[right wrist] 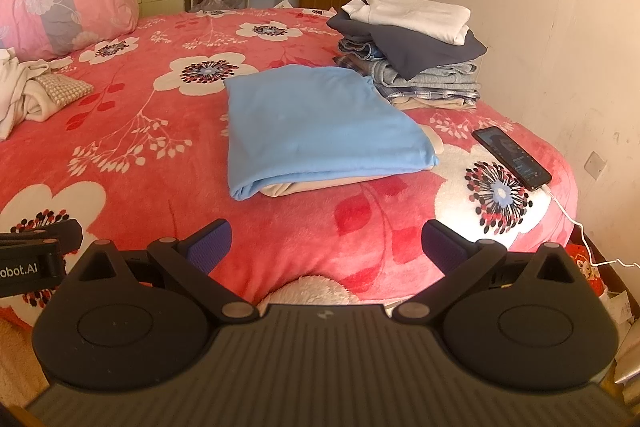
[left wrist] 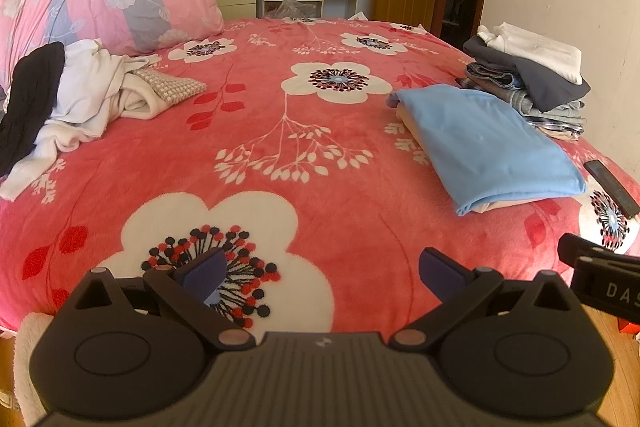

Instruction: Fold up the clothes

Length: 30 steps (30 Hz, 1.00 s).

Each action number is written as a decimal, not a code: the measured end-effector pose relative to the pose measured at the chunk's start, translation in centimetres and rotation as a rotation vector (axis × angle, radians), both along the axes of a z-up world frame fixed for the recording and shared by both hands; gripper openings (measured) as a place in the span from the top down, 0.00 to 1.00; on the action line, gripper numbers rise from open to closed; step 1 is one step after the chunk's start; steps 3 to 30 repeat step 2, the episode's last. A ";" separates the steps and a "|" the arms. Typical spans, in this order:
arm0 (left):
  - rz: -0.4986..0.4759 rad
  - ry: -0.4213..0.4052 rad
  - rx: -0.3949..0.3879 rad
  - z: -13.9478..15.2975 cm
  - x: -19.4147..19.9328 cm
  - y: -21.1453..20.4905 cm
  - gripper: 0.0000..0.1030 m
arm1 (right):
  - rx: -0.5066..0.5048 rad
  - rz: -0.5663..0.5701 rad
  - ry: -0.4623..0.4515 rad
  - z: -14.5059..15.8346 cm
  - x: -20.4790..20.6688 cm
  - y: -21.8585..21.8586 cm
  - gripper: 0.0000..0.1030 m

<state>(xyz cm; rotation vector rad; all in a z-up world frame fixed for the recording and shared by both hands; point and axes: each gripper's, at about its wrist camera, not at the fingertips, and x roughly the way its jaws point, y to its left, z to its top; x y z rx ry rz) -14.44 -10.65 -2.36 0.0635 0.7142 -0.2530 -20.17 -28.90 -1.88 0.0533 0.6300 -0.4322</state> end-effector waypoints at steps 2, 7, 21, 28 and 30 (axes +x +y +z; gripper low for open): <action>0.000 0.000 0.000 0.0 0.0 0.0 0.00 | 0.002 0.000 0.001 -0.1 0.0 0.0 0.01; 0.000 0.000 0.000 0.0 0.0 0.0 0.00 | 0.002 0.000 0.001 -0.1 0.0 0.0 0.01; 0.000 0.000 0.000 0.0 0.0 0.0 0.00 | 0.002 0.000 0.001 -0.1 0.0 0.0 0.01; 0.000 0.000 0.000 0.0 0.0 0.0 0.00 | 0.002 0.000 0.001 -0.1 0.0 0.0 0.01; 0.000 0.000 0.000 0.0 0.0 0.0 0.00 | 0.002 0.000 0.001 -0.1 0.0 0.0 0.01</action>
